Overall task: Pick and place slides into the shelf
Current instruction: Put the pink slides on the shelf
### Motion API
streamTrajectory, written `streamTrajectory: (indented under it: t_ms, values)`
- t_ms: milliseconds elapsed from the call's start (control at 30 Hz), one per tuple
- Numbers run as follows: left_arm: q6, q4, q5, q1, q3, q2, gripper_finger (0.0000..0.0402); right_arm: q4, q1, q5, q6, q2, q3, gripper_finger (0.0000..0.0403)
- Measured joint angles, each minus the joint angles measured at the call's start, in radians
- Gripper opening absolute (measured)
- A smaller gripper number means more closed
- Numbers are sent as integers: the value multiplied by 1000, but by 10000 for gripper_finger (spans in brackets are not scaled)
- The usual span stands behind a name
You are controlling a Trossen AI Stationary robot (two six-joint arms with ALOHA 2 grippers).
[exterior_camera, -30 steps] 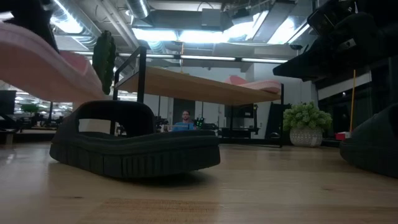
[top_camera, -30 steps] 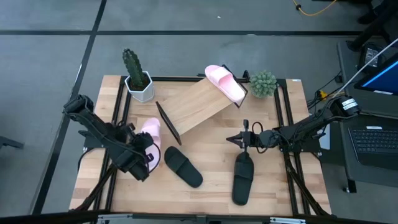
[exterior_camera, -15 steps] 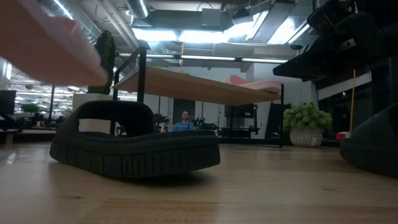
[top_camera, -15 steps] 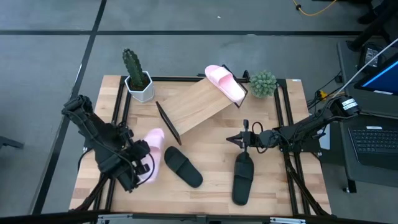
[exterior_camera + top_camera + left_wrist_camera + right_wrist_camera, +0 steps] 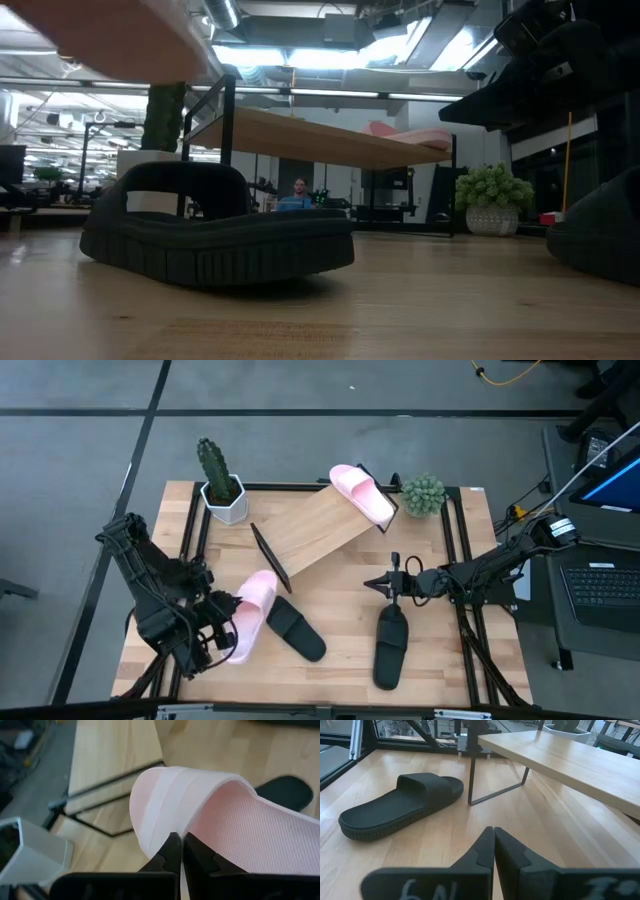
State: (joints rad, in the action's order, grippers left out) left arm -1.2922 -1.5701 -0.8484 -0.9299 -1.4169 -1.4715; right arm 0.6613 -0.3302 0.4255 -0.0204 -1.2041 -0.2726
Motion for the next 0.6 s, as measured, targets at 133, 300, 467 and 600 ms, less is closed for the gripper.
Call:
streamTrajectory:
  t_ms: [133, 300, 467, 600]
  values:
    - [63, 12, -96, -1, -13, 0, 0, 0, 0, 0, 0, 0, 0, 14]
    - [90, 16, -217, 16, -27, 0, 0, 0, 0, 0, 0, 0, 0, 14]
    - [50, 23, -320, 93, -46, 0, 0, 0, 0, 0, 2, 0, 0, 14]
    - [84, 33, -320, 181, -46, 0, 0, 0, 0, 0, 3, 0, 0, 14]
